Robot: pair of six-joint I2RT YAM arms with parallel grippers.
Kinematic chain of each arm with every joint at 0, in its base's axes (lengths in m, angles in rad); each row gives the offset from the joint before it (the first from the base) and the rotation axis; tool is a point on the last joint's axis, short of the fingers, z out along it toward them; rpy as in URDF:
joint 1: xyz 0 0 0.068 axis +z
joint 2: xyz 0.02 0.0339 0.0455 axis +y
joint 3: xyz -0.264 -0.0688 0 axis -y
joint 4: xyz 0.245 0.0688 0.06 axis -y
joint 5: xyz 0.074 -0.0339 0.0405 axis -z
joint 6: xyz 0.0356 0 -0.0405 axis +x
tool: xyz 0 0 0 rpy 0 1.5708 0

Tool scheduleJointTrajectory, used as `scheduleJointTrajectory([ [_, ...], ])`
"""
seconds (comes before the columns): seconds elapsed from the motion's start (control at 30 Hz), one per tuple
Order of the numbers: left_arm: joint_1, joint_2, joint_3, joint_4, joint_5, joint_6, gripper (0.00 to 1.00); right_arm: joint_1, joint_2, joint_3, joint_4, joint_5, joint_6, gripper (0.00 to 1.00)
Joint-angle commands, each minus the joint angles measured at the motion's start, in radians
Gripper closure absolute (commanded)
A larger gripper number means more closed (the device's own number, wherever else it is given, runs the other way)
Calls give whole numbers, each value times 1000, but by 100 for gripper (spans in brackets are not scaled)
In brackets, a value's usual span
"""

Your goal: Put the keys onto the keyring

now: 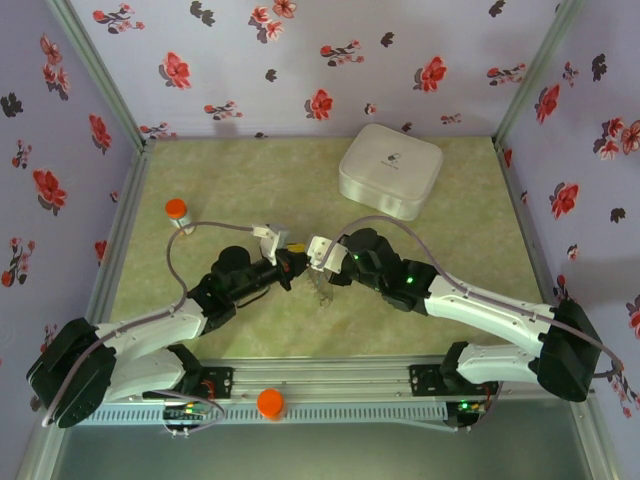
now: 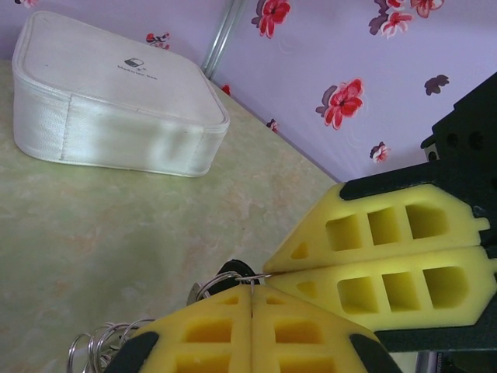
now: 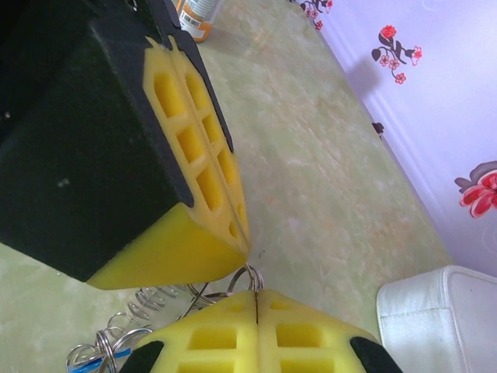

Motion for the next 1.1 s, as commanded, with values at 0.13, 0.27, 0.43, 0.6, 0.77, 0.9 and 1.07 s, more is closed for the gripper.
scheduleJointTrajectory([
  [0.13, -5, -10, 39, 44, -4, 19, 100, 6, -40, -2, -49, 5, 5, 100],
  [0.27, -5, -8, 39, 48, -4, 18, 100, 7, -45, -8, -46, -39, 12, 100],
  [0.43, -5, -11, 37, 51, -2, 17, 100, 6, -32, -1, -44, -48, 13, 100],
  [0.6, -5, -9, 38, 55, 0, 14, 100, 7, -16, 7, -37, -15, 20, 100],
  [0.77, -5, -11, 36, 56, 7, 15, 100, 6, -12, 3, -21, 9, 23, 100],
  [0.9, -5, -12, 35, 57, 7, 13, 100, 6, -19, -1, -10, 27, 22, 100],
  [1.07, -5, -9, 32, 72, 7, 7, 100, 6, -17, 0, -16, 2, 28, 100],
])
